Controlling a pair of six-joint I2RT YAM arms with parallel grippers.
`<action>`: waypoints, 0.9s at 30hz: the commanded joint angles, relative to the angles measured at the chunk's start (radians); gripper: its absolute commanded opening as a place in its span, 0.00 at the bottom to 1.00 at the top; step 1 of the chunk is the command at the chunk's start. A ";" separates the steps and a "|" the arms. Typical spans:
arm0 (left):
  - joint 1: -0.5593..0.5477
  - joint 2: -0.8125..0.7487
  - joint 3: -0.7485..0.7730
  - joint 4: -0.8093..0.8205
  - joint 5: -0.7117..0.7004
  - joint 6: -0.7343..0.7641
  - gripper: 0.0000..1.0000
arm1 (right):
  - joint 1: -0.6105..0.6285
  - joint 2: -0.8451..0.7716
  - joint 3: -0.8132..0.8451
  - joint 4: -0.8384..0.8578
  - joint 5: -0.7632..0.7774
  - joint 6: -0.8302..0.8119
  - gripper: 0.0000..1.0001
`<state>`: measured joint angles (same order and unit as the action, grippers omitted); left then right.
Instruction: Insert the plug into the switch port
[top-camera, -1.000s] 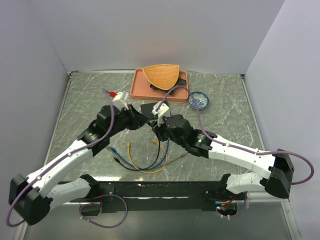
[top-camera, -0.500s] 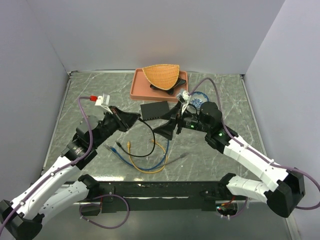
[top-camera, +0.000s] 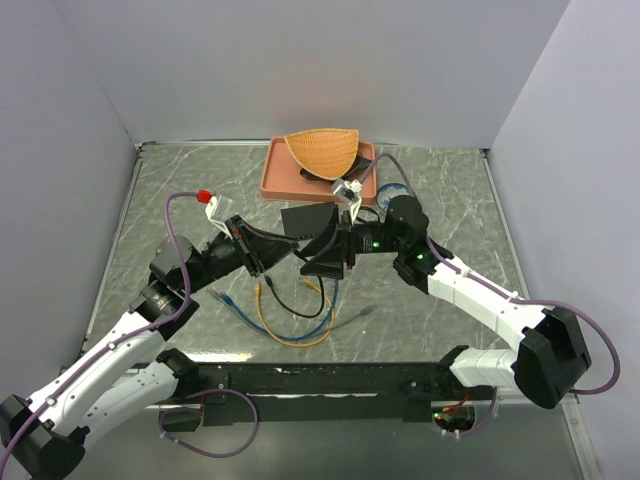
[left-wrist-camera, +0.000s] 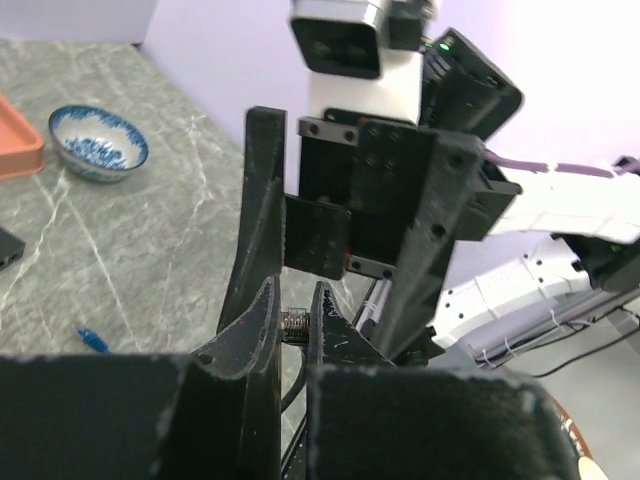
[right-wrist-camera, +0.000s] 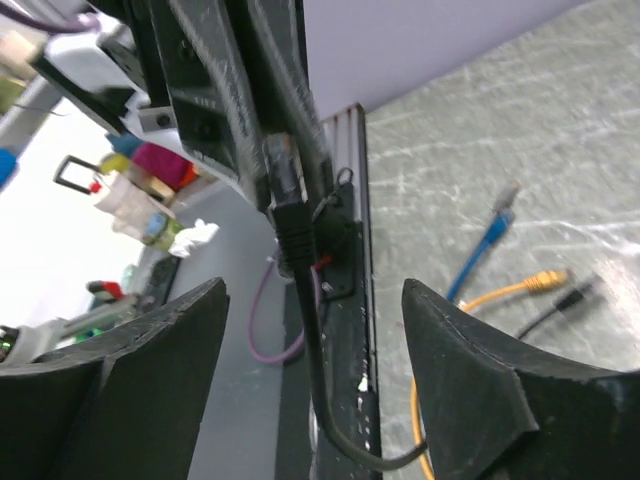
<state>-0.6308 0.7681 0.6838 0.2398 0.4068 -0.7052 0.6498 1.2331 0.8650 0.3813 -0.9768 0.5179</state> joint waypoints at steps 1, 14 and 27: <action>-0.001 -0.024 -0.001 0.085 0.060 0.024 0.01 | -0.018 0.015 0.040 0.186 -0.056 0.096 0.72; 0.000 0.000 -0.001 0.101 0.061 0.013 0.01 | -0.018 0.026 0.037 0.189 -0.023 0.119 0.40; -0.001 0.016 0.005 0.087 0.066 0.021 0.01 | -0.019 0.032 0.037 0.237 -0.022 0.163 0.37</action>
<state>-0.6308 0.7826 0.6823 0.2802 0.4488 -0.6937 0.6388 1.2564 0.8650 0.5476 -0.9951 0.6666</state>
